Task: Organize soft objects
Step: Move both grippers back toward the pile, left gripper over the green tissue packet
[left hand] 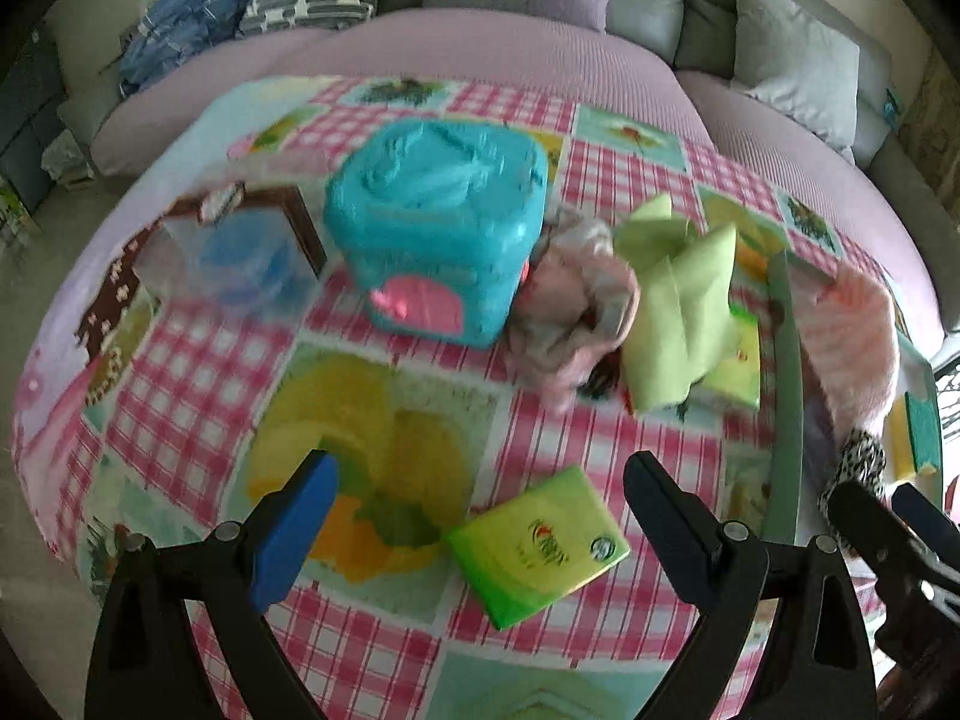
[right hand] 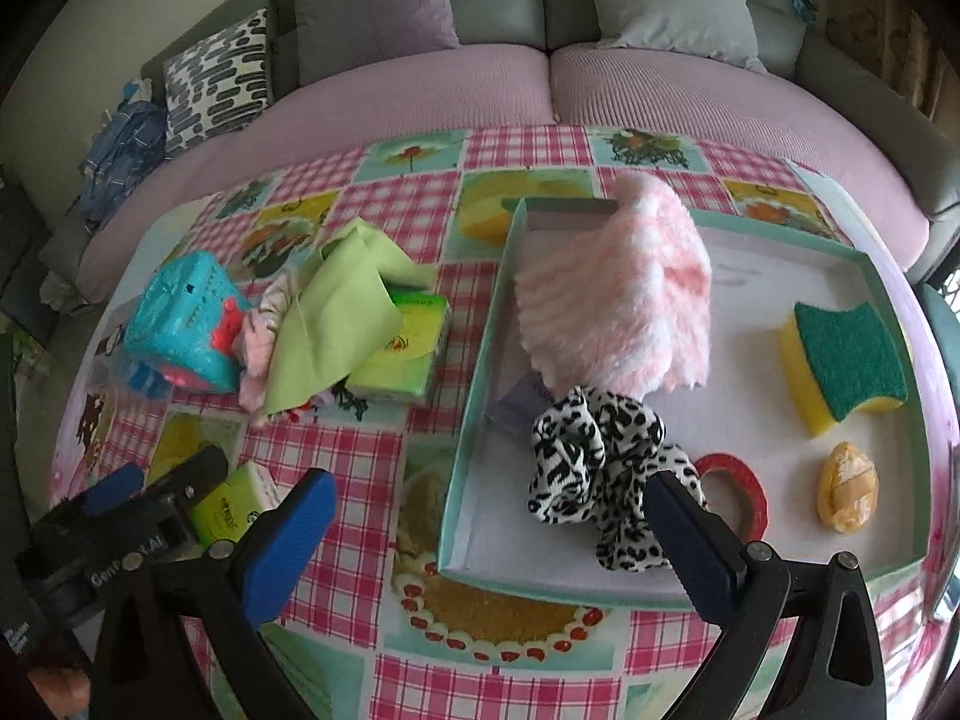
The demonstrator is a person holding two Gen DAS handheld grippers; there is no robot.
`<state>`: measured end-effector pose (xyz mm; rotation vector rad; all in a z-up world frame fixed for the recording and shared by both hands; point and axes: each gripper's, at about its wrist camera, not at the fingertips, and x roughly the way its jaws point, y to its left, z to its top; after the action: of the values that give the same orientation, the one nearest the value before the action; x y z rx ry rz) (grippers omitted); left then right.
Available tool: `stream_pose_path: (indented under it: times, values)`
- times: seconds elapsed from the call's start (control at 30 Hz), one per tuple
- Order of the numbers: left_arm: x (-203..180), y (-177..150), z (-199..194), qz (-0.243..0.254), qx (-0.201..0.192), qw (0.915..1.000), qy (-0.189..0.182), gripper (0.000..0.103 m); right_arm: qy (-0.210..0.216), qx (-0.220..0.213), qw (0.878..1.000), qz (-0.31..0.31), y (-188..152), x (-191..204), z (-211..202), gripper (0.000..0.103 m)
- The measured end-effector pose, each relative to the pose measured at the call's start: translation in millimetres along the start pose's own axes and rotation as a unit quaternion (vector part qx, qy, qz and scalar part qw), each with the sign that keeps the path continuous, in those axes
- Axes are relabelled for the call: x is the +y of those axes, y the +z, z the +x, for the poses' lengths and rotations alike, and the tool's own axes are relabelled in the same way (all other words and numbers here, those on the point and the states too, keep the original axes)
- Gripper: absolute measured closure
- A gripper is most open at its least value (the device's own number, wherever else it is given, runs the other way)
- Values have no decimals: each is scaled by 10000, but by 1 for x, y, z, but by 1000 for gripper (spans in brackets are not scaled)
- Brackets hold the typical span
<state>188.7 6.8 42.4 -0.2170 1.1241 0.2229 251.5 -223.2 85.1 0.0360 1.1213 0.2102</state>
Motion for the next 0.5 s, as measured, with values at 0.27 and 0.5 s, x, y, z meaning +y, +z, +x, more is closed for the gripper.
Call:
stream_pose_path:
  times: [0.27, 0.5]
  values:
    - [0, -12, 16, -59, 332, 9989, -334, 7, -111, 139, 9998, 67, -8, 1, 5, 0]
    - [-12, -18, 31, 46, 499, 9983, -292, 7, -152, 135, 9998, 34, -5, 2, 6, 0]
